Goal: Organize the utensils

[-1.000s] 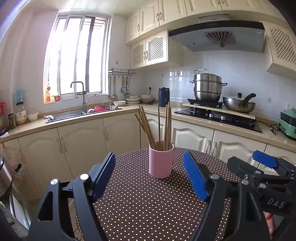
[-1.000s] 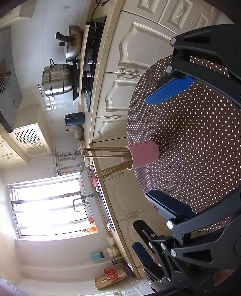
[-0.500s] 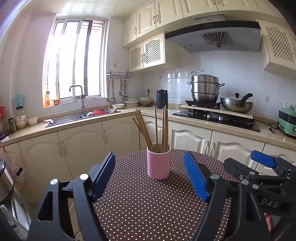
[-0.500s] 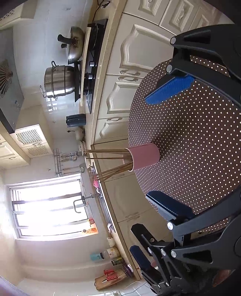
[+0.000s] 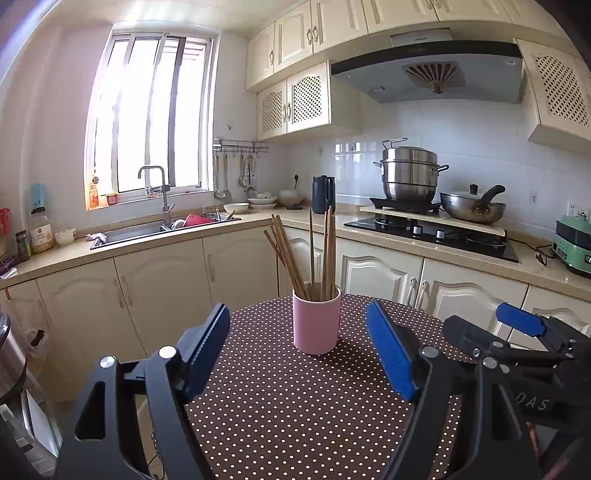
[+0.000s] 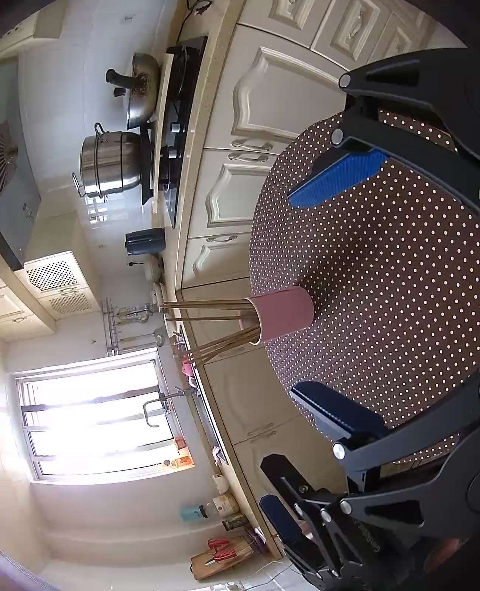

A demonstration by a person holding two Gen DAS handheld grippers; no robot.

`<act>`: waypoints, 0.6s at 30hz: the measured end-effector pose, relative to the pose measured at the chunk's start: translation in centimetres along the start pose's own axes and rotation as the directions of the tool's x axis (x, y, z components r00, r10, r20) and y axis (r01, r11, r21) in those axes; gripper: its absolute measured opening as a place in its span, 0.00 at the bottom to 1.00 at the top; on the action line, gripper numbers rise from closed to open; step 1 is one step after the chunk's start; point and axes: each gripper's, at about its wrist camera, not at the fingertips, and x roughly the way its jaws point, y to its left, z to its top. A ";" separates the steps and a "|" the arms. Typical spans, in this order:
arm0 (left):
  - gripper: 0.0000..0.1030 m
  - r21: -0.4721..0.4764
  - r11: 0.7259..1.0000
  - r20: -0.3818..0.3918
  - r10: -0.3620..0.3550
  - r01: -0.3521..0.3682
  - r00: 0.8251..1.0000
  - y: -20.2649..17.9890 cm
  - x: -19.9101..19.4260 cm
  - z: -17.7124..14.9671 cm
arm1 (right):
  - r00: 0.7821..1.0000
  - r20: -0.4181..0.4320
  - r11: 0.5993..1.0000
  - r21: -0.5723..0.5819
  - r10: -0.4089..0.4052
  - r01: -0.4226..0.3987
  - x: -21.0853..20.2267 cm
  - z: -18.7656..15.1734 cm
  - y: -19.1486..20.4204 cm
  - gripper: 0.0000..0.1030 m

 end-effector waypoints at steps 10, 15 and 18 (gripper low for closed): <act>0.73 -0.003 1.000 0.000 0.002 -0.002 1.000 0.1 0.1 -0.1 | 1.000 -0.002 1.000 0.001 0.004 -0.004 0.1 0.0 0.0 0.91; 0.73 -0.014 1.000 0.004 0.003 -0.003 1.000 0.2 0.1 -0.2 | 1.000 -0.006 1.000 0.001 0.003 -0.003 0.3 0.0 0.0 0.91; 0.73 -0.015 1.000 0.006 0.003 -0.003 1.000 0.3 0.2 -0.1 | 1.000 -0.011 1.000 0.000 0.005 -0.005 0.6 0.1 -0.1 0.91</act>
